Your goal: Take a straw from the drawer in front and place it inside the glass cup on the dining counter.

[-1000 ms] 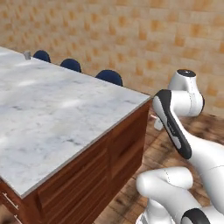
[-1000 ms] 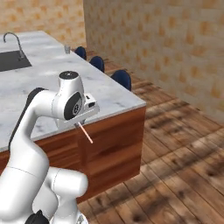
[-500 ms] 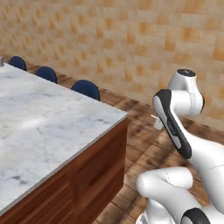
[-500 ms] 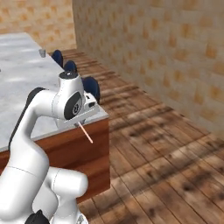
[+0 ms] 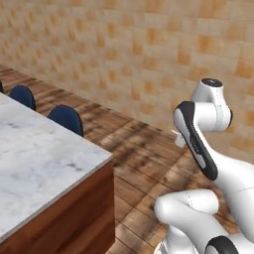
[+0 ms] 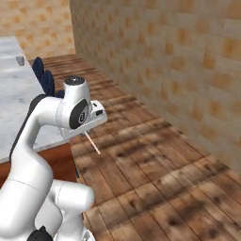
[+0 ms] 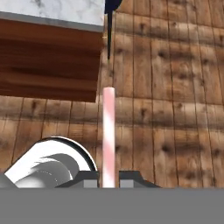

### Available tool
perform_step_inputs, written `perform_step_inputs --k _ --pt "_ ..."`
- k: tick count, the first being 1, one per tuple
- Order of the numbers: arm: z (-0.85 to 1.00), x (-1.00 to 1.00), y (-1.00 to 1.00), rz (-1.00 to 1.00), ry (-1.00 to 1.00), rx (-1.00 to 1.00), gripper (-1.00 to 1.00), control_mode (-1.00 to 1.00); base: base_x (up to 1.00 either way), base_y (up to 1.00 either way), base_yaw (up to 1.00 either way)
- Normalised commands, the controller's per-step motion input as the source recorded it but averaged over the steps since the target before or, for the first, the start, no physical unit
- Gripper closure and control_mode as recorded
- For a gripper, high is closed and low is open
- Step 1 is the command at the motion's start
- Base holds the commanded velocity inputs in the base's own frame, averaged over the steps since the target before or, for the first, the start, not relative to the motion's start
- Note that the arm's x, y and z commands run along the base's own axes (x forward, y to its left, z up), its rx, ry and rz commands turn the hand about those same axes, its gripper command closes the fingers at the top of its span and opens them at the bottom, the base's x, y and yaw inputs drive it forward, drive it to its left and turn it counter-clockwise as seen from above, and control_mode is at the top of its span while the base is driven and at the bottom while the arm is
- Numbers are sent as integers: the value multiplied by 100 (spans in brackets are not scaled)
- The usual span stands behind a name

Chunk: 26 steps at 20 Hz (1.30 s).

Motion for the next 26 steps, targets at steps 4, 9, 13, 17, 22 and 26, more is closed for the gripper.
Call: perform_step_inputs --k 4,9,13,17,22,26 --pt "0 0 0 0 0 0 100 100 100 -99 29" --pt "0 0 0 0 0 0 100 100 95 -84 41" --pt "0 0 0 0 0 0 100 100 96 -77 43" --pt "0 0 0 0 0 0 100 100 100 -78 41" --pt "0 0 0 0 0 0 100 100 100 -76 37" --pt "0 0 0 0 0 0 100 100 100 -66 33"
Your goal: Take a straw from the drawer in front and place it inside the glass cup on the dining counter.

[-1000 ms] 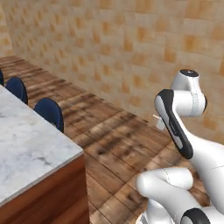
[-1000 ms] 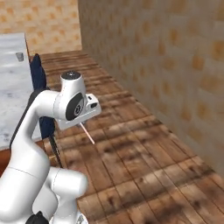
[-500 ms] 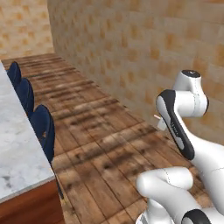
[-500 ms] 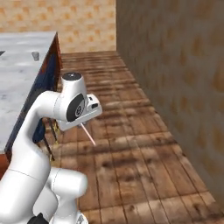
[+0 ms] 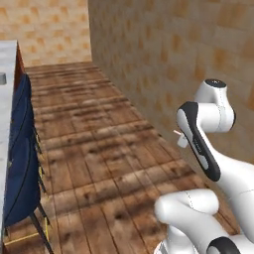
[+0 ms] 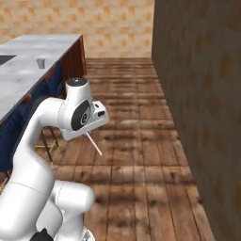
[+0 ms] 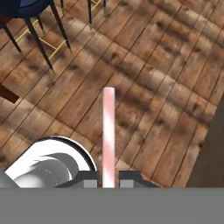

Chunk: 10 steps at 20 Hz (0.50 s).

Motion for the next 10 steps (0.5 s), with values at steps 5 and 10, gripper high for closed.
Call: perform_step_inputs --k 5,10 --pt "0 0 0 0 0 0 100 100 100 -39 16" --pt "0 0 0 0 0 0 100 100 100 -32 11"
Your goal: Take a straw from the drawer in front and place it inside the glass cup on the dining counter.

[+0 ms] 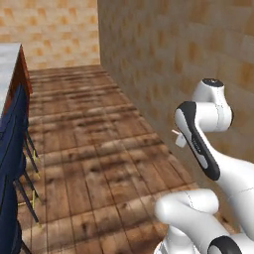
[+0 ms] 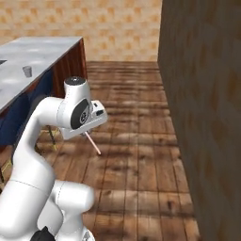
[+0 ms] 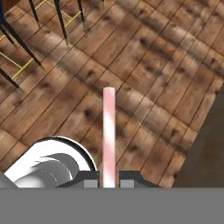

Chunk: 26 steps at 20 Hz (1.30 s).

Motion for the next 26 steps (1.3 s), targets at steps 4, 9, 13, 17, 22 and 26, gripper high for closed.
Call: perform_step_inputs --k 4,9,13,17,22,26 --pt "0 0 0 0 0 0 100 100 100 -36 23" --pt "0 0 0 0 0 0 100 100 100 -46 35" --pt "0 0 0 0 0 0 100 100 100 -54 38" --pt "0 0 0 0 0 0 100 100 100 -60 37" --pt "0 0 0 0 0 0 100 100 100 -49 33" --pt "0 0 0 0 0 0 100 100 100 -49 35"
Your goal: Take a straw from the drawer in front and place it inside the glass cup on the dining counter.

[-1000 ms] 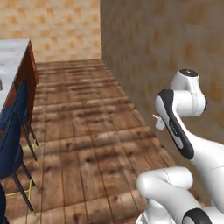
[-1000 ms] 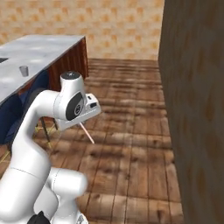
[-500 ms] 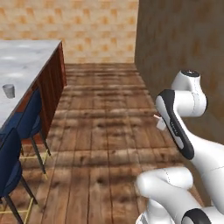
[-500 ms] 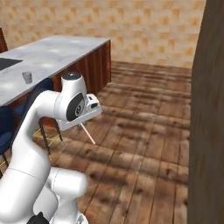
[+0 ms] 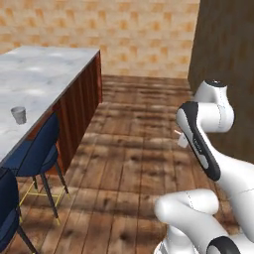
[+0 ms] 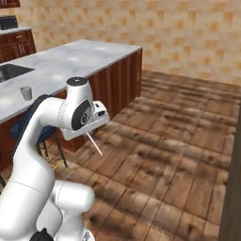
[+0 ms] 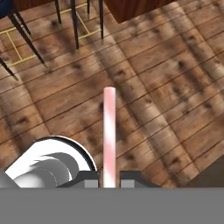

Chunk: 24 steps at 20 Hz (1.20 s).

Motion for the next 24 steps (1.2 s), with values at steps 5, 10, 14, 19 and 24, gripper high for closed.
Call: perform_step_inputs --k 5,10,14,19,24 --pt "0 0 0 0 0 0 100 100 100 -52 41" --pt "0 0 0 0 0 0 100 100 100 -49 47" --pt "0 0 0 0 0 0 100 100 100 -48 50" --pt "0 0 0 0 0 0 100 100 100 -43 52" --pt "0 0 0 0 0 0 100 100 100 -21 50"
